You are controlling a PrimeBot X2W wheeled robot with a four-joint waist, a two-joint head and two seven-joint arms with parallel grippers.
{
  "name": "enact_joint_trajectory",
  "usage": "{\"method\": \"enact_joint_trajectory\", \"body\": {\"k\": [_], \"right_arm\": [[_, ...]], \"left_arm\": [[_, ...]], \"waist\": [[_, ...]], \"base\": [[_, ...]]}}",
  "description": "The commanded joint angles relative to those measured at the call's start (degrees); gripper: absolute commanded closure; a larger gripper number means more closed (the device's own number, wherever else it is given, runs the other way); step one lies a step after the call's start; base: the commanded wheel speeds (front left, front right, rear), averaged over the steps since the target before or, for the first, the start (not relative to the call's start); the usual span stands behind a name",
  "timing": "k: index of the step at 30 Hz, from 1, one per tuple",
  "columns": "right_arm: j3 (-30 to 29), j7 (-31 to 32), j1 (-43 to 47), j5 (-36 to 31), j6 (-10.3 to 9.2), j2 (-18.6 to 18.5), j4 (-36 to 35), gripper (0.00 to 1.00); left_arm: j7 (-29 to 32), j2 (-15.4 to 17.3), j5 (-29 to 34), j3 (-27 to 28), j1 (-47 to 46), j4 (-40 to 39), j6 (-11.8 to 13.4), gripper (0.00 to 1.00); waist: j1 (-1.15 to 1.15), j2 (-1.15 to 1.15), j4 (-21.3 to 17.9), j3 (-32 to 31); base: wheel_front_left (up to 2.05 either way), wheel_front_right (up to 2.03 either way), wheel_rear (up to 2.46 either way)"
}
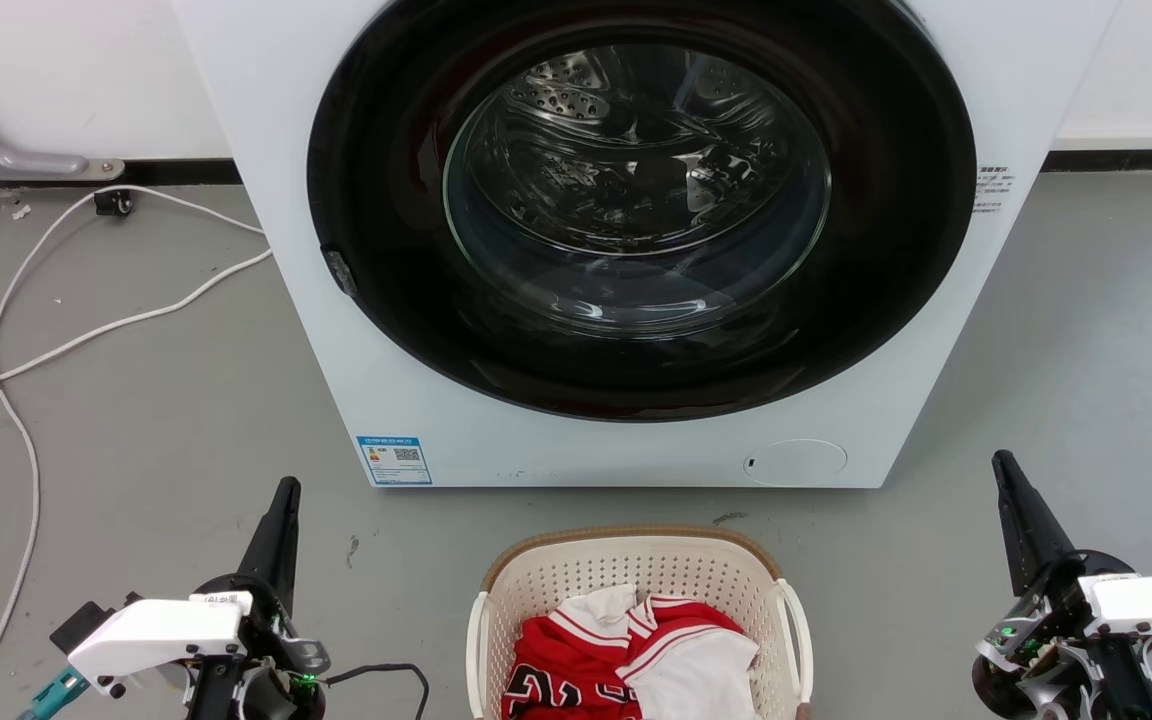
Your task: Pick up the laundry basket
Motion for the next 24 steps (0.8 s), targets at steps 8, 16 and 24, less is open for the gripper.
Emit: {"method": "enact_joint_trajectory", "body": {"k": [8,16,24], "right_arm": [[0.1,0.0,-0.7,-0.2,0.0,0.2,0.0,1.0],[0.1,0.0,-0.7,-0.2,0.0,0.2,0.0,1.0],[0.4,-1.3,1.9,-1.1,0.0,0.1,1.0,0.0]], "left_arm": [[0.1,-0.1,-0.1,0.1,-0.5,0.0,-0.1,1.0],[0.1,-0.1,-0.1,0.1,-0.5,0.0,-0.1,1.0],[-1.3,-0.2,0.9,-0.3,1.7,0.6,0.0,0.0]], "waist": [[0.0,0.0,0.0,0.0],[0.0,0.0,0.0,0.0],[0.0,0.0,0.0,0.0]], "base": [[0.0,0.0,0.0],[0.0,0.0,0.0],[0.0,0.0,0.0]]}}
